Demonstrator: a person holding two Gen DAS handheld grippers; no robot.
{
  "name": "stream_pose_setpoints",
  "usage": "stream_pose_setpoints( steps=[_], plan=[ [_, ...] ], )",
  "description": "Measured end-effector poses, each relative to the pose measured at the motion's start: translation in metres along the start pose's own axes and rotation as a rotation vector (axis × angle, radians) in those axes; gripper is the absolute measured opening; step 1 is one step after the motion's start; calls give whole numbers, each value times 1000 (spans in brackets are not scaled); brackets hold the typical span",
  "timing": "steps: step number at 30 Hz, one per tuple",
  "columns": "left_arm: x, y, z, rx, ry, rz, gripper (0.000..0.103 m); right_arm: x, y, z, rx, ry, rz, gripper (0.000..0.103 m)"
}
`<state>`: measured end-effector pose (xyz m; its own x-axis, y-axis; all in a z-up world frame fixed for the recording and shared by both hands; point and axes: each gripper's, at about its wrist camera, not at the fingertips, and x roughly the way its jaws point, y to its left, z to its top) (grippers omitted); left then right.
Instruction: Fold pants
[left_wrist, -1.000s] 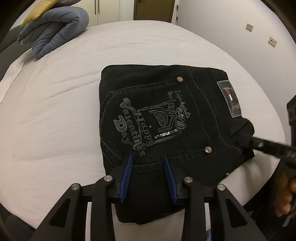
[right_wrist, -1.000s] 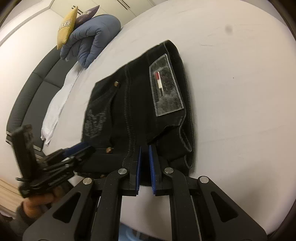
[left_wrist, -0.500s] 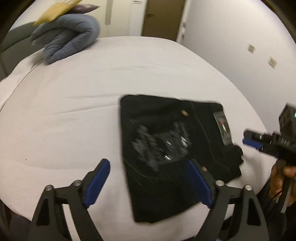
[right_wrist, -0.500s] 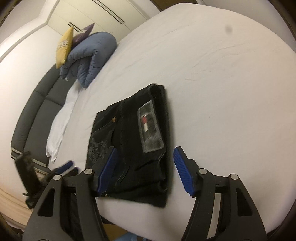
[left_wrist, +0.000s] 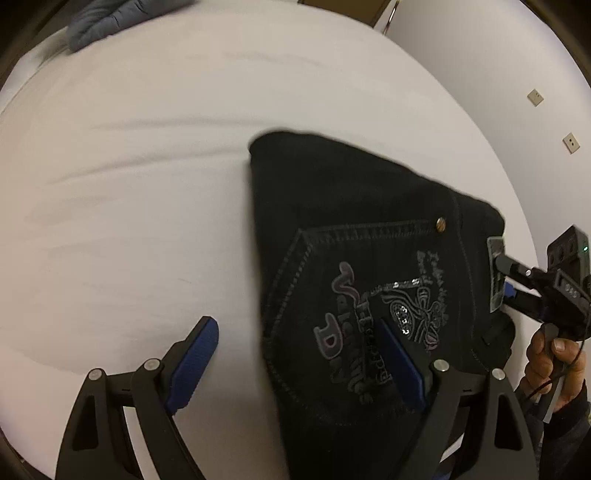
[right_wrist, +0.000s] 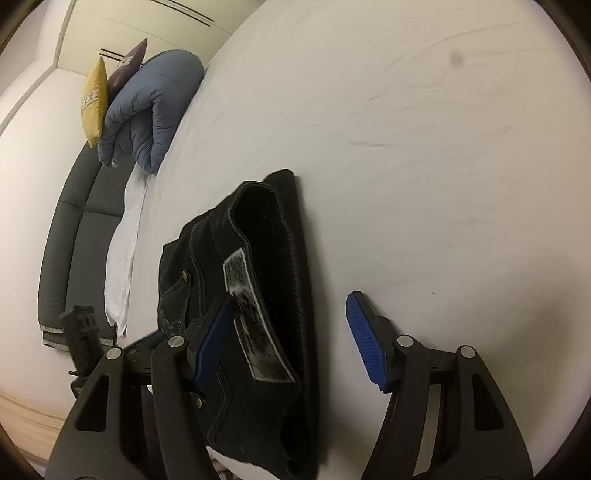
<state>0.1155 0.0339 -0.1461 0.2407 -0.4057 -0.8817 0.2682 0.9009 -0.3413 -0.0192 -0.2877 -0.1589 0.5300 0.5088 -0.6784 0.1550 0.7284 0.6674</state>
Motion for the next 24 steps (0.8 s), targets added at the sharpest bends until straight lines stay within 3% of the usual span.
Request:
stream_pose_setpoints(
  steps=[3, 6, 12, 15, 18, 24],
  plan=[
    [6, -5, -1, 3, 0, -11, 86, 14, 12, -5, -43, 30, -12, 56],
    [8, -11, 0, 9, 7, -30, 67, 23, 21, -9, -80, 28, -59, 49],
    [7, -24, -1, 45, 4, -6, 48, 29, 39, -18, -126, 0, -133, 31],
    [0, -27, -4, 41, -20, -8, 35, 28, 58, -24, -196, -27, -194, 21],
    [-3, -42, -6, 67, -42, 5, 22, 25, 77, -31, -308, -60, -278, 17],
    [-27, -57, 7, 82, -100, 0, 19, 5, 112, -27, -404, -110, -267, 15]
  ],
)
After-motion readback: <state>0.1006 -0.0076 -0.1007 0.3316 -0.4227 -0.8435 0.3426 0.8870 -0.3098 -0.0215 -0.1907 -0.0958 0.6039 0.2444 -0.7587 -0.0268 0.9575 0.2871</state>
